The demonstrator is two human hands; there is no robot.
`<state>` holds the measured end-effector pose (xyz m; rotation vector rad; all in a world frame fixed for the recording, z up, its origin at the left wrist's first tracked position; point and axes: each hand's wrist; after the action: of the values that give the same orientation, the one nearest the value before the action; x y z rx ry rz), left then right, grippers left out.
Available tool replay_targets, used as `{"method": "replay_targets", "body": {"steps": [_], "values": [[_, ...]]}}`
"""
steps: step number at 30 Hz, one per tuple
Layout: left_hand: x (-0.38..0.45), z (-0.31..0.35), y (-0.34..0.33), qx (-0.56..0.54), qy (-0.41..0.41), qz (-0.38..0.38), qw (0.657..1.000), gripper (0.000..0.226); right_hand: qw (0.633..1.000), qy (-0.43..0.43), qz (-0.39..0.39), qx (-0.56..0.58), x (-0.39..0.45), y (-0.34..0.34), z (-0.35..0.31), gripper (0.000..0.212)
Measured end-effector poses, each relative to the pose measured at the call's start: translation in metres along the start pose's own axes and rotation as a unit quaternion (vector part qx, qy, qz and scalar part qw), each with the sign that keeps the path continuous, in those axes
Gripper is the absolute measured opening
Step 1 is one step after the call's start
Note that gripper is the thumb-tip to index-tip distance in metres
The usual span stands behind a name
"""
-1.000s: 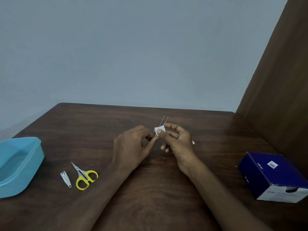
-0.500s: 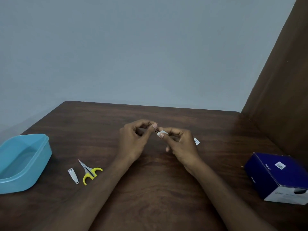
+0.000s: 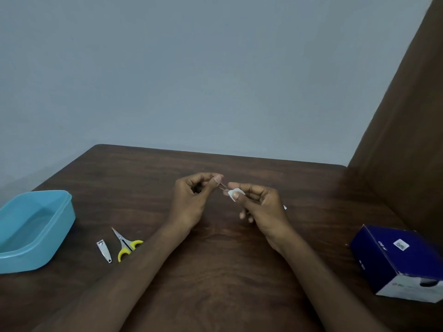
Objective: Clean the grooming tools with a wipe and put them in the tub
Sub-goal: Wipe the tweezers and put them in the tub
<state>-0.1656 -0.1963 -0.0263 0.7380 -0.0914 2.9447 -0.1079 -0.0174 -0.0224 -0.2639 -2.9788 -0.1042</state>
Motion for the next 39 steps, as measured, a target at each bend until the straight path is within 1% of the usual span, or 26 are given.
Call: {"method": "replay_targets", "body": {"steps": [3,7,10,15,19,22,26,28,31,33,36,39], "values": [[-0.001,0.004,-0.002,0.006,0.008,-0.005,1.0,0.012,1.0,-0.011,-0.013,0.02,-0.001,0.002,-0.001,0.017],[-0.002,0.0,-0.005,0.034,-0.012,0.003,0.999,0.016,0.999,-0.008,0.027,0.025,-0.001,0.003,0.002,0.01],[-0.003,0.0,-0.004,0.045,-0.029,-0.011,0.999,0.017,0.999,-0.015,0.041,0.025,0.0,0.002,0.003,0.005],[-0.005,0.002,-0.006,0.066,-0.039,-0.051,0.996,0.017,1.0,-0.014,0.012,0.002,-0.002,-0.001,-0.003,0.005],[-0.007,0.007,-0.008,0.046,-0.028,-0.048,0.997,0.021,0.998,-0.039,-0.009,0.053,-0.003,0.009,-0.008,0.005],[-0.011,0.01,-0.012,0.072,-0.045,-0.07,0.994,0.021,0.998,-0.047,-0.031,0.026,-0.003,0.011,-0.007,0.007],[-0.006,0.007,-0.011,0.095,-0.039,-0.091,0.991,0.023,1.0,-0.025,-0.012,0.006,-0.002,0.006,-0.003,0.007],[-0.004,0.006,-0.009,0.092,-0.032,-0.103,0.99,0.022,1.0,-0.022,-0.007,0.011,-0.002,0.003,-0.003,0.013],[-0.001,0.004,-0.011,0.046,-0.001,-0.068,0.997,0.021,0.999,-0.023,-0.025,-0.015,-0.004,0.002,0.0,0.022],[0.003,0.0,-0.014,0.018,0.019,-0.037,0.999,0.022,0.999,-0.026,-0.009,-0.032,-0.003,0.004,0.002,0.021],[0.006,-0.002,-0.015,-0.008,0.03,-0.013,0.999,0.016,1.0,-0.016,0.021,-0.016,0.001,0.005,0.003,0.016],[0.007,0.002,-0.013,-0.042,0.036,0.003,0.998,0.012,1.0,-0.018,0.0,-0.016,0.003,0.004,0.004,0.015]]}}
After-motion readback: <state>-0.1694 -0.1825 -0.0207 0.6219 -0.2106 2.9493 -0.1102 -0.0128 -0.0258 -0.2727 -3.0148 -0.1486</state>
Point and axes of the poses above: each hand's wrist, its own x-axis towards the middle knuckle, its own y-axis out of the back of the hand, z = x × y, and after that the axes turned 4 degrees about -y, right-handed
